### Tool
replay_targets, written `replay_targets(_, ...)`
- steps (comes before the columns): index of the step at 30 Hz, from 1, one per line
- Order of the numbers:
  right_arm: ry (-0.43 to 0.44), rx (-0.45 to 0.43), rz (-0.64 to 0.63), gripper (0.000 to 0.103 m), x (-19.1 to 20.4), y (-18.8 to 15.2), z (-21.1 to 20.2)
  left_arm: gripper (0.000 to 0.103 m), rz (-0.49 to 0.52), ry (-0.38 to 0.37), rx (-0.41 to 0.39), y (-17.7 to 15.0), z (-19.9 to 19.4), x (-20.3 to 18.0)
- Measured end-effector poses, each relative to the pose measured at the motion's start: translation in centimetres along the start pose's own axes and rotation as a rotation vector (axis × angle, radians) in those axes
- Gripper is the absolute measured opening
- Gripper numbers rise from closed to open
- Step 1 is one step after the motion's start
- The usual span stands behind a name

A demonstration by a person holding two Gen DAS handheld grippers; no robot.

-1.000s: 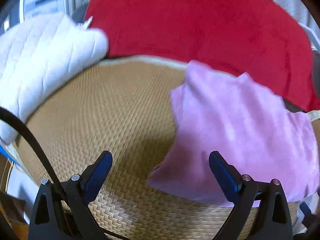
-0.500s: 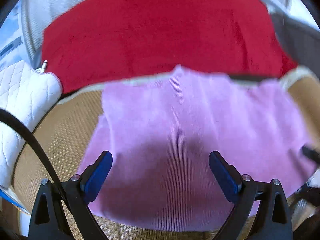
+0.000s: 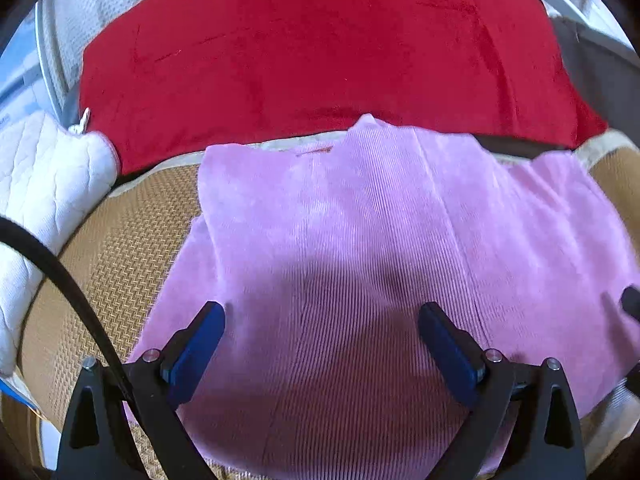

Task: Fold large clothes

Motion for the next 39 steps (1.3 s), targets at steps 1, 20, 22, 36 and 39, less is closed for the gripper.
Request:
replay_targets(1,0.003,-0.003,-0.002,0.077,0.2,0.1,0.1,0.098,-0.013,0.002,-0.021,0.4,-0.6,0.1)
replay_targets(20,-0.047,0.017,-0.088,0.076,0.8,0.6,1.7,0.098,-0.029,-0.044,0.040,-0.5,-0.4,0.9)
replay_targets(22,-0.055,0.021,-0.091,0.075,0.9,0.7,1.7,0.098,-0.059,-0.056,0.007,0.0,-1.7,1.4)
replay_targets(36,-0.096,0.017,-0.126,0.075,1.2,0.8,2.5,0.099,-0.024,-0.070,0.067,-0.8,0.1,0.5)
replay_targets(39,-0.092,0.023,-0.133,0.075,1.3,1.0,2.7,0.099,-0.033,-0.075,0.068,-0.5,0.1,0.6)
Point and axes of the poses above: each gripper's, at about its wrist camera, not at the fingertips, and z roughly the way its jaws point, x to its left, y to its top, the point moved 2 cm from there along z, roughly the way its jaws point, and after that the axes turned 12 degrees about -x, right-handed, at the moved point
